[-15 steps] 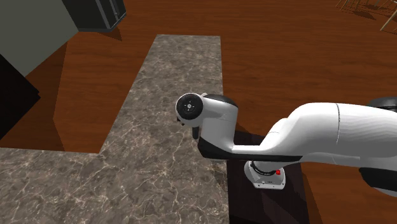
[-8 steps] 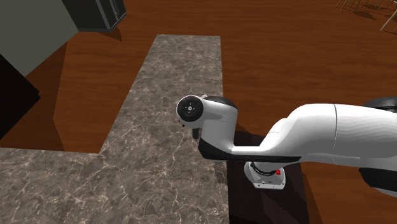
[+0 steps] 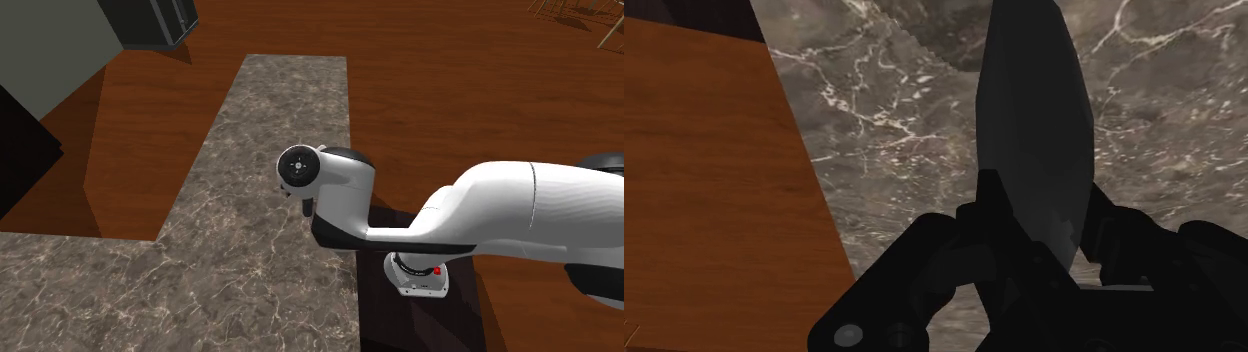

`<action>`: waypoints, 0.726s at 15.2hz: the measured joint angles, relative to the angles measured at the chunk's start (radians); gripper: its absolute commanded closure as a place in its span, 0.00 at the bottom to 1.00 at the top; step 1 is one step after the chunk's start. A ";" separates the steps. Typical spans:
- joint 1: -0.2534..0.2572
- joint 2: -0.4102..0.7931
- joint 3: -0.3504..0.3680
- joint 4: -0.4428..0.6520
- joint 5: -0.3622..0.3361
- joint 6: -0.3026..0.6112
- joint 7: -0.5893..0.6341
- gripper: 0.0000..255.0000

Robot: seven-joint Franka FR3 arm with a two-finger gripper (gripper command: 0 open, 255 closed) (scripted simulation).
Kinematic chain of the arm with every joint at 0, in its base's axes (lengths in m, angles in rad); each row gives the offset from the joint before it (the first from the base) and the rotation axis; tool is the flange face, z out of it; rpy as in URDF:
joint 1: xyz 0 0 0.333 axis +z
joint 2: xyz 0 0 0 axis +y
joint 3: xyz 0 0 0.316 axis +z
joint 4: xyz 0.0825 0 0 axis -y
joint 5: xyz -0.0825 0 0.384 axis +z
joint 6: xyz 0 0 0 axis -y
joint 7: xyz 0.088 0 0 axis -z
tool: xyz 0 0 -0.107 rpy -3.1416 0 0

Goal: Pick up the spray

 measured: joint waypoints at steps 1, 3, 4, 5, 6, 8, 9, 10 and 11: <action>-0.001 -0.003 -0.006 0.011 -0.001 -0.012 -0.007 1.00; -0.001 -0.006 -0.012 0.032 -0.002 -0.035 -0.015 1.00; -0.002 -0.007 -0.016 0.043 -0.004 -0.046 -0.021 1.00; -0.003 -0.009 -0.020 0.057 -0.004 -0.061 -0.027 1.00; -0.004 -0.008 -0.023 0.069 -0.006 -0.071 -0.032 1.00; -0.005 -0.014 -0.035 0.091 -0.009 -0.097 -0.046 1.00; -0.007 -0.014 -0.040 0.104 -0.011 -0.108 -0.052 1.00; -0.008 -0.014 -0.042 0.115 -0.011 -0.119 -0.056 1.00; -0.009 -0.015 -0.045 0.126 -0.012 -0.129 -0.060 1.00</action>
